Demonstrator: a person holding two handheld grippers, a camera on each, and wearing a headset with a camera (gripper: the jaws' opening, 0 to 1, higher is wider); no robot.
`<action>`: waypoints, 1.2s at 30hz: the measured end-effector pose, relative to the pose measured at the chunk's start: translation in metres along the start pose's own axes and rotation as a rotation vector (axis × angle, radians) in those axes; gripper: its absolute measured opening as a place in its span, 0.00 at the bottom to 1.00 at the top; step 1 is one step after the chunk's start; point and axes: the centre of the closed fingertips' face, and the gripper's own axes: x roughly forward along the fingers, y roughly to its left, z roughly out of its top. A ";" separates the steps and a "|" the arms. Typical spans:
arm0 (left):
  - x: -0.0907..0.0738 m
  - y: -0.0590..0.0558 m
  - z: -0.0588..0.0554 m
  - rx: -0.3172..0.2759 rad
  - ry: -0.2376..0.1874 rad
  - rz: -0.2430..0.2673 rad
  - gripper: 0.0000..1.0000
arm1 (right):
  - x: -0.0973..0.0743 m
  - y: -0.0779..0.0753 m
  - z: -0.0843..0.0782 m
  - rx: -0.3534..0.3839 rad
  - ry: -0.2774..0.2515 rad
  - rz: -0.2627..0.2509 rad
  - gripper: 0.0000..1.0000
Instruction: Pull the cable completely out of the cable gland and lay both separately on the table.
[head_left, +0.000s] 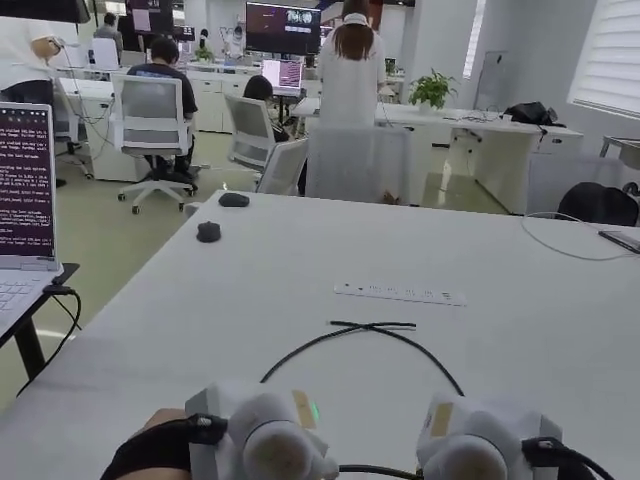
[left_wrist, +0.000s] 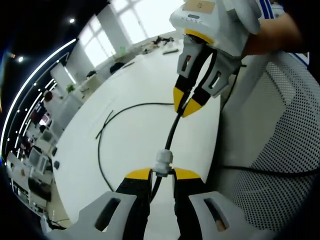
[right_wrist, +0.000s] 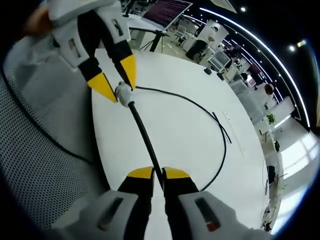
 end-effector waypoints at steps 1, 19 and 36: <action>0.000 0.000 0.000 0.009 0.001 0.002 0.17 | 0.000 0.001 0.000 -0.008 0.002 0.004 0.07; 0.000 -0.005 0.006 0.030 -0.023 -0.020 0.17 | -0.012 0.022 0.052 -0.098 -0.235 0.068 0.05; -0.002 0.013 -0.010 0.002 0.049 0.061 0.16 | -0.005 0.004 0.024 -0.045 -0.113 0.003 0.04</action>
